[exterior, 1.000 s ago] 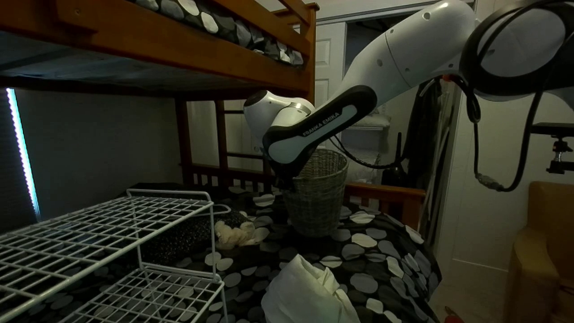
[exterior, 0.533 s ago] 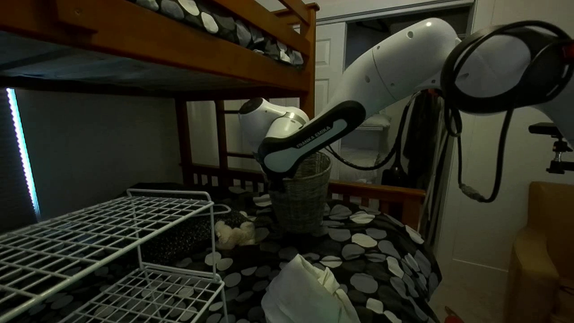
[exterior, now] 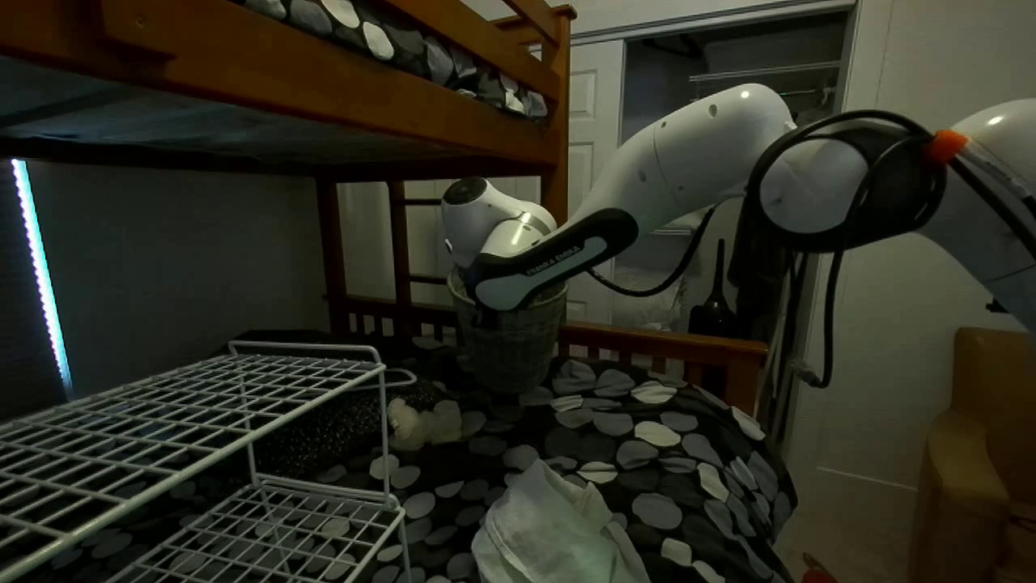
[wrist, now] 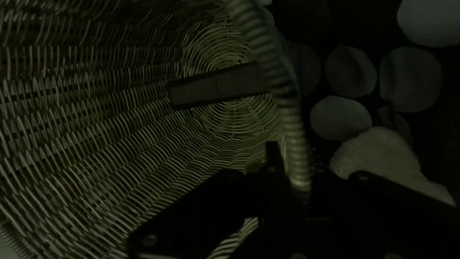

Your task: Move the woven basket backwards on the bed

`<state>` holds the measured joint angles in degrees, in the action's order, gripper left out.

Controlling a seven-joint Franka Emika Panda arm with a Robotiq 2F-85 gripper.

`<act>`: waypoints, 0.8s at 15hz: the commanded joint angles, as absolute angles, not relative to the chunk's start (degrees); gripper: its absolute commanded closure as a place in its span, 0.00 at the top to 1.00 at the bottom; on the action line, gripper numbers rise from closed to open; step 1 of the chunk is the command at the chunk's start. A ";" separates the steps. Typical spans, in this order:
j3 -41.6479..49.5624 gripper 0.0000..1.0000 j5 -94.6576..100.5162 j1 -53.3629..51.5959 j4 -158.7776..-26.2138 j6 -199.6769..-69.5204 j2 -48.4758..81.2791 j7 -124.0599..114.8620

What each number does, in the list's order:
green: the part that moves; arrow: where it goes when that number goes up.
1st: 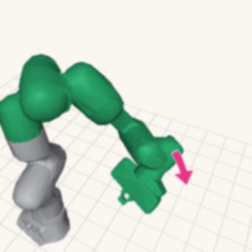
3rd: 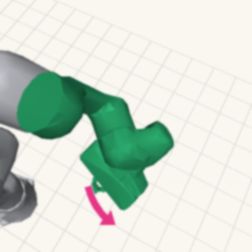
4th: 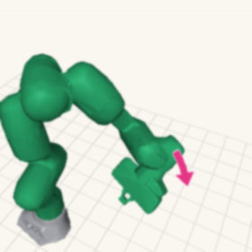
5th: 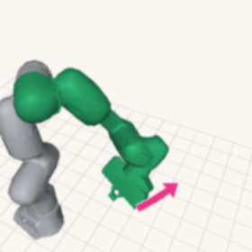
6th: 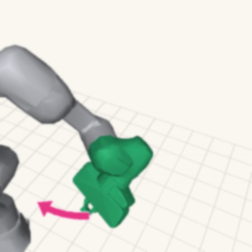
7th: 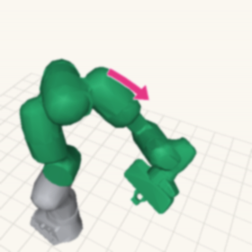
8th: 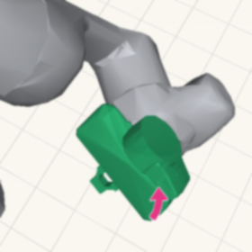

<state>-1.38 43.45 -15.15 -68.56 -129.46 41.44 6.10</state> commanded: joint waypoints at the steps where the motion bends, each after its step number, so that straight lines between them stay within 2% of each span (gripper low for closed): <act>1: -1.28 0.02 41.20 -13.44 -61.85 -132.01 45.75 11.29; 8: -1.60 0.02 30.40 -11.67 -56.06 -132.38 52.39 20.16; 9: -1.09 0.34 29.34 -11.79 -54.86 -131.71 53.41 20.39; 10: -0.24 0.35 28.94 -12.30 -53.99 -131.01 54.06 19.94; 12: 1.28 0.48 28.93 -13.36 -52.53 -130.00 54.09 18.02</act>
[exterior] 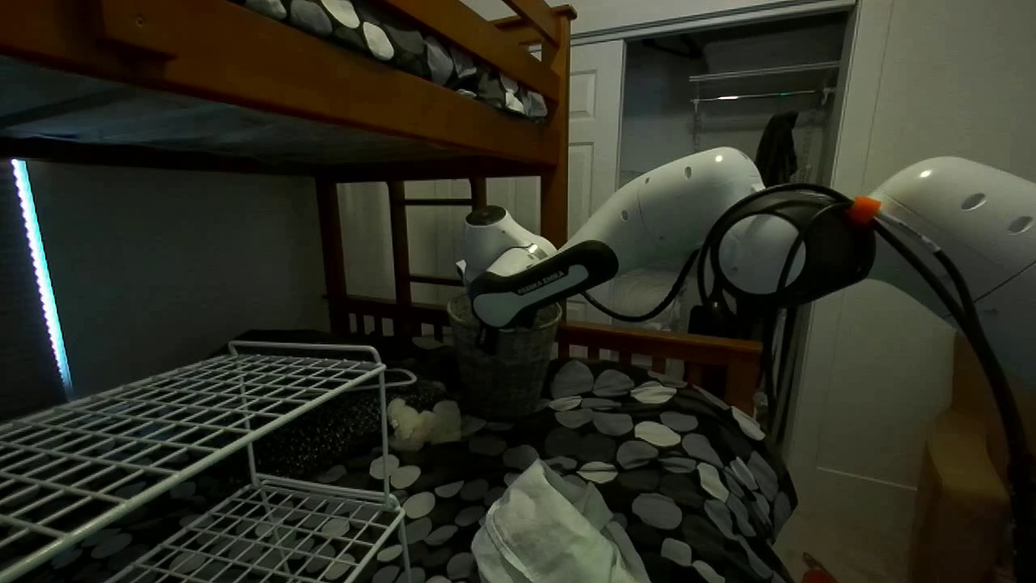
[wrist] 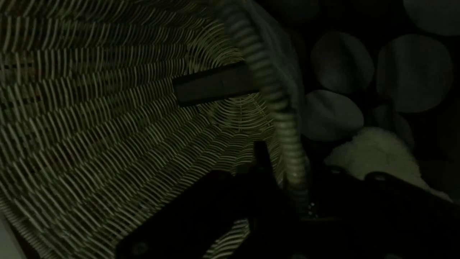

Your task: Move the woven basket backwards on the bed

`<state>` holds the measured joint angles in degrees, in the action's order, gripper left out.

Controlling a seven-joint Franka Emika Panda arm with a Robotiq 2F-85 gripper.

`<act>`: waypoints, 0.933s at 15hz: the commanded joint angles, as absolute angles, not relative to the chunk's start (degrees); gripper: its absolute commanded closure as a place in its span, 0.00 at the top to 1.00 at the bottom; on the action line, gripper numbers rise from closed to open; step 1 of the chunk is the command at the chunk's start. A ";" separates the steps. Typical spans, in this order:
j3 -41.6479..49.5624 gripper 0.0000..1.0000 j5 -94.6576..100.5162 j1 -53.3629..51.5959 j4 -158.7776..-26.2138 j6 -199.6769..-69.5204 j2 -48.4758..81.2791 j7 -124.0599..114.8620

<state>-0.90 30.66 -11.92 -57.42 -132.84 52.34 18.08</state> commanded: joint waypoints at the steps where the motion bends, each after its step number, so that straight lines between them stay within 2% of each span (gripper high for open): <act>1: 1.57 0.55 28.81 -13.74 -52.28 -129.63 53.56 17.56; 7: 0.22 1.00 28.18 -17.29 -58.18 -116.21 44.31 3.94; 14: -5.45 1.00 24.60 -17.73 -75.14 -120.97 32.23 -6.84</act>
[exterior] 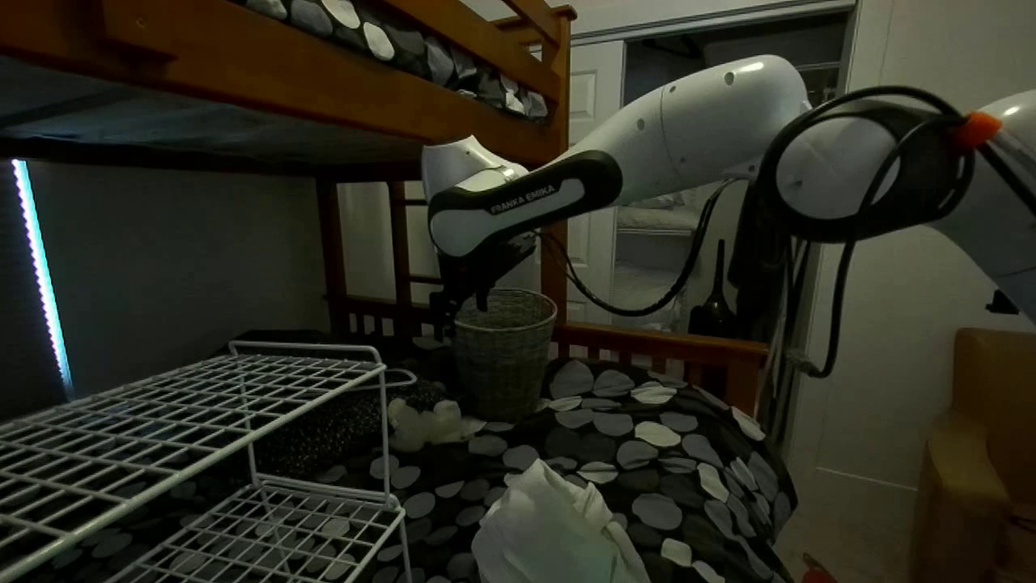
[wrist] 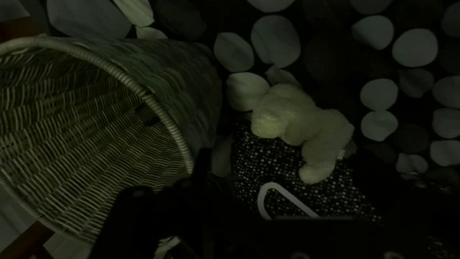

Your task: Move the woven basket backwards on the bed

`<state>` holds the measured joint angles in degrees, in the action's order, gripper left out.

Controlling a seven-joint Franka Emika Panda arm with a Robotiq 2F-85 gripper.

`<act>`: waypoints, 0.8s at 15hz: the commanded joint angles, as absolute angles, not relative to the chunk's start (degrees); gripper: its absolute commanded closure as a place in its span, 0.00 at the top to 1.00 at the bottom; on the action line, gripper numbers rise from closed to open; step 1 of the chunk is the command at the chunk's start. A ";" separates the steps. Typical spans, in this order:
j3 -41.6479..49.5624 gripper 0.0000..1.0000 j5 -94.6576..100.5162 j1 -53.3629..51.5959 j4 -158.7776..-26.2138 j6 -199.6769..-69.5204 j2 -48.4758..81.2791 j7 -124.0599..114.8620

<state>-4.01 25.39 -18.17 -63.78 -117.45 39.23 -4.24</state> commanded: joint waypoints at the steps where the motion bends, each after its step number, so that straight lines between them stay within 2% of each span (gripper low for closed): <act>1: -4.59 1.00 26.84 -18.56 -77.60 -121.23 30.38 -9.37; 6: -5.15 1.00 26.78 -15.89 -89.68 -127.23 22.28 -7.59; 7: -4.26 1.00 25.54 -18.00 -80.48 -122.27 28.09 -6.97; 12: -4.12 1.00 25.54 -18.07 -80.82 -123.00 27.79 -6.94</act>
